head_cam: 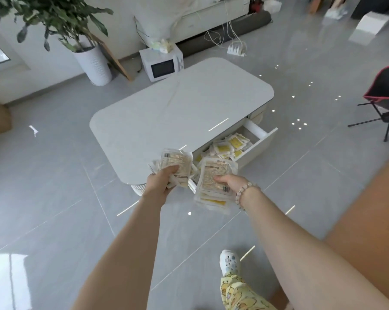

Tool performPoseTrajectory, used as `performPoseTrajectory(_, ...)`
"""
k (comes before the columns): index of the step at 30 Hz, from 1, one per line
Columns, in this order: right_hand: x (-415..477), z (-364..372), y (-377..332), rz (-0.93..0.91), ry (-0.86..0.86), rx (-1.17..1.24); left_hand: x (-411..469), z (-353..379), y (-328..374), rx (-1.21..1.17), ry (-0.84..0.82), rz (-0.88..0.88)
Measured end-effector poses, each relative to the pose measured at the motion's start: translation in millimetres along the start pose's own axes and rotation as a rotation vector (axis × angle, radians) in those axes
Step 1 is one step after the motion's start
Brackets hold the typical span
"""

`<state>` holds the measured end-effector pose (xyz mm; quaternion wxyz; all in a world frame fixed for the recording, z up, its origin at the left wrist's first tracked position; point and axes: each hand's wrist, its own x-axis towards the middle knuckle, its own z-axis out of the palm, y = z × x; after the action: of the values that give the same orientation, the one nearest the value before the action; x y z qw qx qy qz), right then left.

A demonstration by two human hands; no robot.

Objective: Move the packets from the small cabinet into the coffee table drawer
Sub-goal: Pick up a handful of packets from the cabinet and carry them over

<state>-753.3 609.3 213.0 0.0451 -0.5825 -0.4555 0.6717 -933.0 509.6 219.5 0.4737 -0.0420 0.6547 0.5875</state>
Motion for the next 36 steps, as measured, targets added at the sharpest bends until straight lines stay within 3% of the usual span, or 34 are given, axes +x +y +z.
performPoseTrajectory(19, 108.9, -109.1, -70.3, 0.05, -0.062, 0.121, 72.2, 149.0, 24.9, 0.053, 0.012, -0.056)
performPoseTrajectory(36, 188.2, -191.5, -131.7, 0.079, 0.09, 0.235, 172.0, 261.6, 56.2, 0.194, -0.111, -0.141)
